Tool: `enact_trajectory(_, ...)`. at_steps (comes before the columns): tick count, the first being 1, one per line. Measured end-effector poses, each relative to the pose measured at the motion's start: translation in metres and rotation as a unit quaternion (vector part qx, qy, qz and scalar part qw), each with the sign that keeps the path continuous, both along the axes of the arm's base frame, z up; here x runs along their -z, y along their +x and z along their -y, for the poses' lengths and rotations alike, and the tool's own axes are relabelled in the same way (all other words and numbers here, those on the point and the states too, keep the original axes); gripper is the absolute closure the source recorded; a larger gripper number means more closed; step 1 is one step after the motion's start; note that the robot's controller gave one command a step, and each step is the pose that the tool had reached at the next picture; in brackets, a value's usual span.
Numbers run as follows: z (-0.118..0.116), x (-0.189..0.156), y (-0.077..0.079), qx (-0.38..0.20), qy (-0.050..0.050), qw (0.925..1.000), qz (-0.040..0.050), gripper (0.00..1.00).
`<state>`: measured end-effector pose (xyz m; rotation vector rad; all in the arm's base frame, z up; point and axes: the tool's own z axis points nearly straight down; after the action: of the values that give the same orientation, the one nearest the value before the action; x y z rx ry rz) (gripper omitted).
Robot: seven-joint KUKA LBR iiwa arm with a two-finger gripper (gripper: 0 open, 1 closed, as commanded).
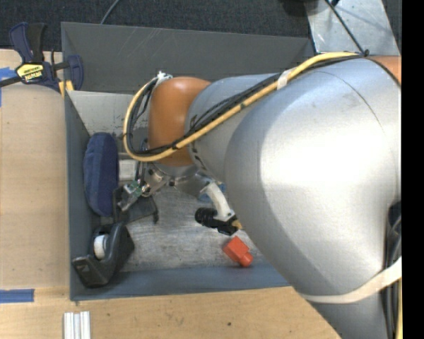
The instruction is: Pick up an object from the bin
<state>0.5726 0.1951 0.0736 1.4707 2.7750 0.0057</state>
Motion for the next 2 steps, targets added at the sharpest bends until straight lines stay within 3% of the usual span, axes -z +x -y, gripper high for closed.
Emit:
enact_trajectory(1, -0.0003, -0.0017, 0.0011, -0.002, -0.001, 1.0, 0.0002, 0.0)
enact_trajectory(2, 0.0013, -0.0051, 0.0046, -0.001, -0.001, 1.0, 0.0058, 1.0)
